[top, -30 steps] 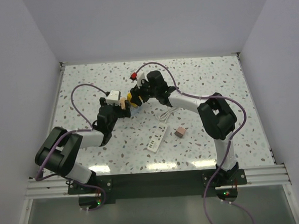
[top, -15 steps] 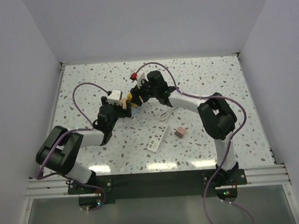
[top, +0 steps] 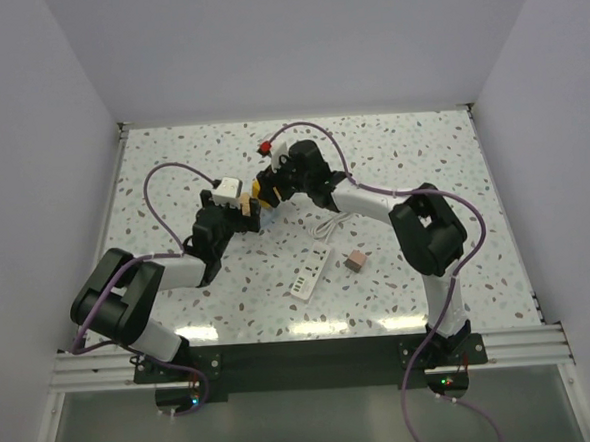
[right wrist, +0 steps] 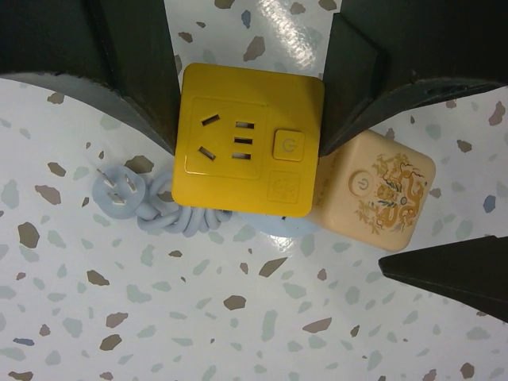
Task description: Insert the plug
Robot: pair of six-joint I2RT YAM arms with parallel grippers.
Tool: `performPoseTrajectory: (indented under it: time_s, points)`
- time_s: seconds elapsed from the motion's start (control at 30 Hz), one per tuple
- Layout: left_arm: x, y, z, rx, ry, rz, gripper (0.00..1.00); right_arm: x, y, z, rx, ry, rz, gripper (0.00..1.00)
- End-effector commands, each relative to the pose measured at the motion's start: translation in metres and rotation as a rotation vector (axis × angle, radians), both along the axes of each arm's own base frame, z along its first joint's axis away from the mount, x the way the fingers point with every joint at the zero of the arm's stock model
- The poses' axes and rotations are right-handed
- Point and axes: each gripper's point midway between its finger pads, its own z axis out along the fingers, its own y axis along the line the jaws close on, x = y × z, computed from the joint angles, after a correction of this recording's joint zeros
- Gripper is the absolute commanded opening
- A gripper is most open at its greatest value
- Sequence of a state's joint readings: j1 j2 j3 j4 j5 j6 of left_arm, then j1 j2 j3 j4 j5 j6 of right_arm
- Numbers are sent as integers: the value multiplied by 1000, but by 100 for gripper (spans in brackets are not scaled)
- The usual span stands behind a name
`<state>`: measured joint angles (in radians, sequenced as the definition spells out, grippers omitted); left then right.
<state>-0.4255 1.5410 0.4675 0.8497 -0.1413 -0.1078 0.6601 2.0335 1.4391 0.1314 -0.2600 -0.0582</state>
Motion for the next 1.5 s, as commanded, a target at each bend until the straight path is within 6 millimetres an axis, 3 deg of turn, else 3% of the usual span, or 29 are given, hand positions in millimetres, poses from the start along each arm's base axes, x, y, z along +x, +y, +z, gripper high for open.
performPoseTrajectory:
  time_s: [0.0, 0.4, 0.73, 1.47]
  points:
    - [9, 0, 19, -2, -69, -2, 100, 10, -7, -2, -2, -15, -70, 0]
    - [10, 0, 22, -3, -76, -7, 100, -6, 4, -7, 52, 21, 13, 0]
    - [13, -3, 14, 11, -58, -16, 100, -8, 6, -13, 35, 39, 38, 0]
    - [15, -4, 16, 10, -61, -14, 100, -8, -14, -26, -60, 81, -83, 0]
